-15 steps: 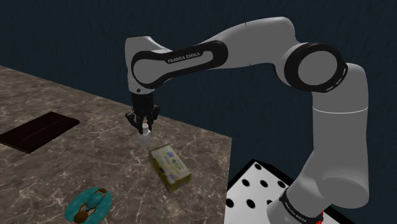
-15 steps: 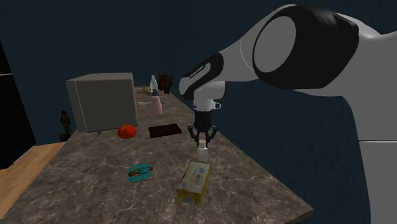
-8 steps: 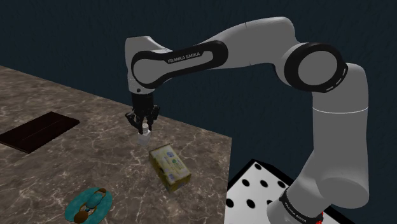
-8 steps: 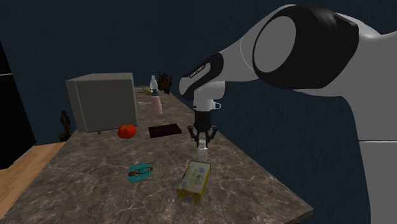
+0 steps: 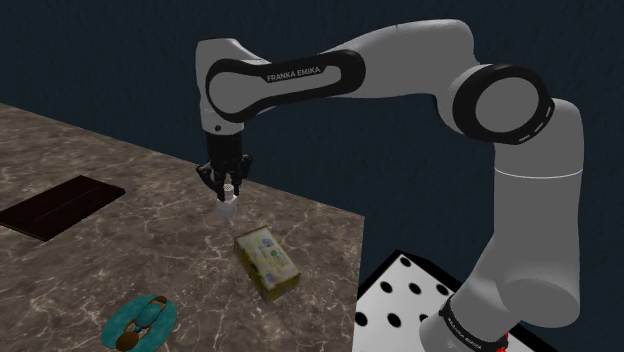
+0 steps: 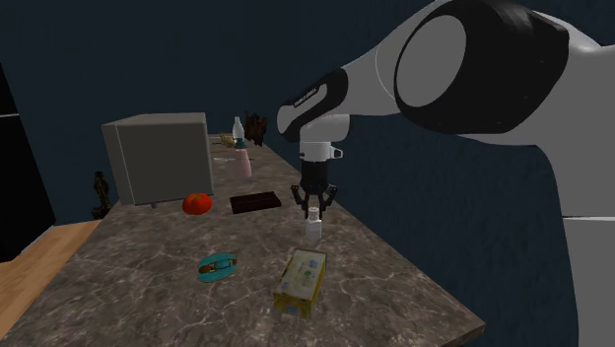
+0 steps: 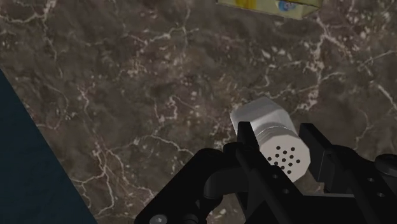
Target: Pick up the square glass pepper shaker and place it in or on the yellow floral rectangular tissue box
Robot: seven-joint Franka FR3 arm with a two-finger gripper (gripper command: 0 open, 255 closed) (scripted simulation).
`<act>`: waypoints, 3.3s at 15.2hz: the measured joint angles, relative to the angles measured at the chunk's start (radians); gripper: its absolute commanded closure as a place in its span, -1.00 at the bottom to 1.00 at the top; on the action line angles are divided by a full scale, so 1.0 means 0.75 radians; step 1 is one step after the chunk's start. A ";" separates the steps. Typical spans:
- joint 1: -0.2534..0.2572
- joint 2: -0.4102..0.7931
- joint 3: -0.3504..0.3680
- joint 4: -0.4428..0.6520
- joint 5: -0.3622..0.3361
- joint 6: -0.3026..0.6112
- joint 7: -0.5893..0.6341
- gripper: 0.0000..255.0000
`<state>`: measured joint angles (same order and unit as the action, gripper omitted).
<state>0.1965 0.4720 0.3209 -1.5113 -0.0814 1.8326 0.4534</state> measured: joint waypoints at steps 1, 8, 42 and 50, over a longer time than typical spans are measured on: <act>0.001 -0.002 0.001 0.015 0.001 -0.017 0.000 1.00; 0.004 -0.024 0.006 0.101 0.008 -0.124 0.001 1.00; -0.037 -0.841 0.045 -0.483 0.272 -0.314 -0.021 1.00; -0.033 -0.861 0.049 -0.642 0.283 -0.175 -0.032 1.00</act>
<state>0.1720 -0.1737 0.3579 -1.9931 0.1307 1.7014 0.4293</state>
